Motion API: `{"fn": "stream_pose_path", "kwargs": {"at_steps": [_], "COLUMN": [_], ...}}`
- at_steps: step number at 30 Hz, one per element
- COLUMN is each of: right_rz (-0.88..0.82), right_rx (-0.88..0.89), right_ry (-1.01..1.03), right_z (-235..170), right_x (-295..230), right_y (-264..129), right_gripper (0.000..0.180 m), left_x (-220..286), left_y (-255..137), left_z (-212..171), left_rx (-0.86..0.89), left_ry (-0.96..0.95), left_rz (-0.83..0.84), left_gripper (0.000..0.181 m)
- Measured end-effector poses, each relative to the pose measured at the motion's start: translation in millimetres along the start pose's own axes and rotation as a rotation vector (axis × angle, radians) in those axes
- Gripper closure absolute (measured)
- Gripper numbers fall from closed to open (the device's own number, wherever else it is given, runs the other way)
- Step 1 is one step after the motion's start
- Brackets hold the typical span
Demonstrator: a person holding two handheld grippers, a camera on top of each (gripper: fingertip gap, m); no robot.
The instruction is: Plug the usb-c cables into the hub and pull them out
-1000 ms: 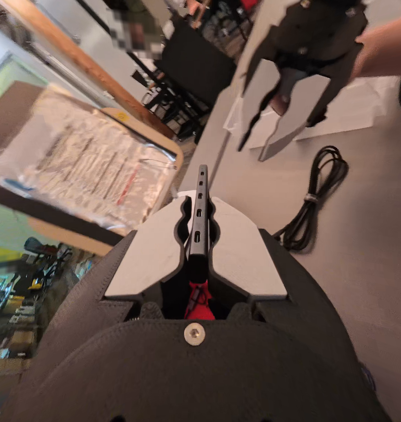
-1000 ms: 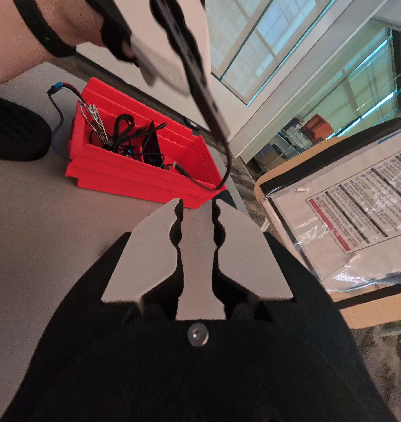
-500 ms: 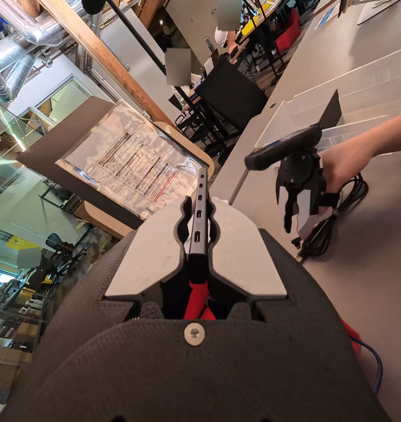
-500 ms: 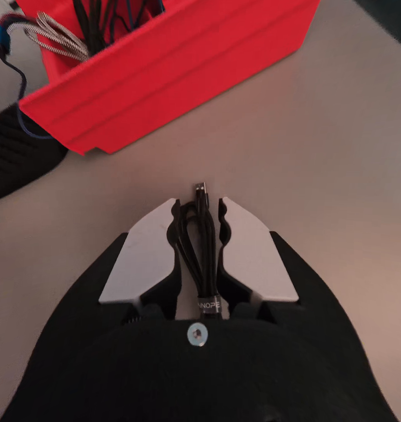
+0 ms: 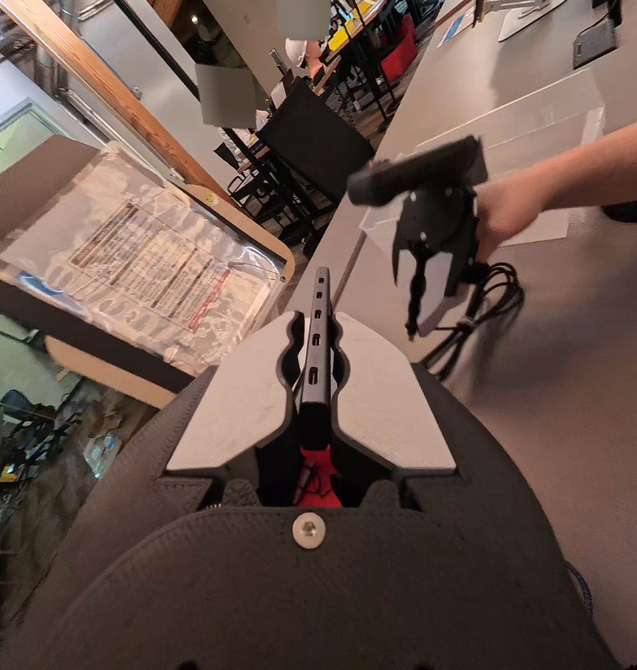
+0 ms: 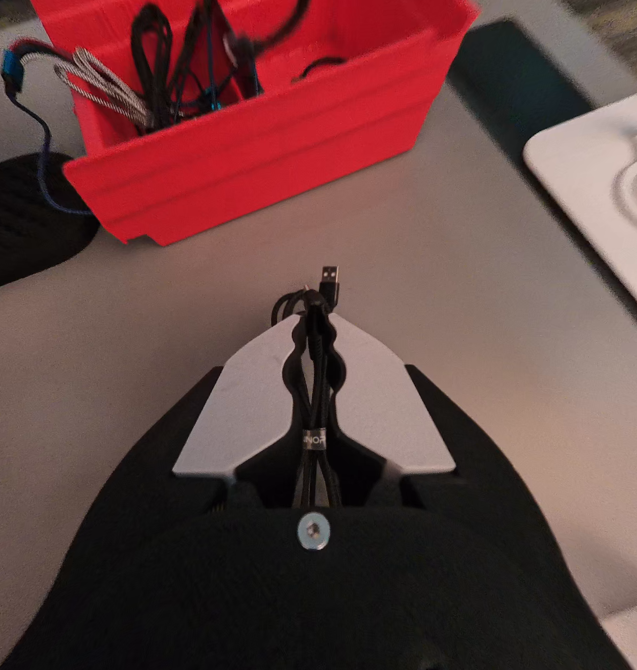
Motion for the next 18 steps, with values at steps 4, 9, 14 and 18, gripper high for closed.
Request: {"fn": "stream_pose_path", "kwargs": {"at_steps": [4,9,14,18], "right_rz": [-0.057,-0.179,-0.351,-0.457], "right_rx": [0.139,0.247,0.119,-0.014], "right_ry": [-0.095,-0.302,-0.478,-0.583], "right_z": [21.2,42.8,45.1,38.7], "right_x": [0.5,-17.2,-31.0,-30.3], "right_y": [-52.7,-103.9,-112.8,-98.7], "right_gripper": [0.171,0.171,0.171,0.171], "left_x": [10.5,23.4,34.7,44.3], "left_y": [17.8,36.0,49.5,56.5], "left_z": [-4.1,-8.8,-6.5,3.0], "left_rx": [-0.017,-0.070,-0.141,-0.160], "left_ry": [-0.008,0.017,0.031,0.003], "left_rz": [-0.053,-0.087,-0.091,-0.103], "left_gripper": [0.167,0.167,0.167,0.167]}}
Point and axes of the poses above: each gripper's, where its closed fingertips meet, y out along the fingers, z out of its top, x = y × z across the jaws, the point moved 5 cm from there along -y, back along the fingers, and after that the axes turned 2 degrees about z, right-handed, at the moved point
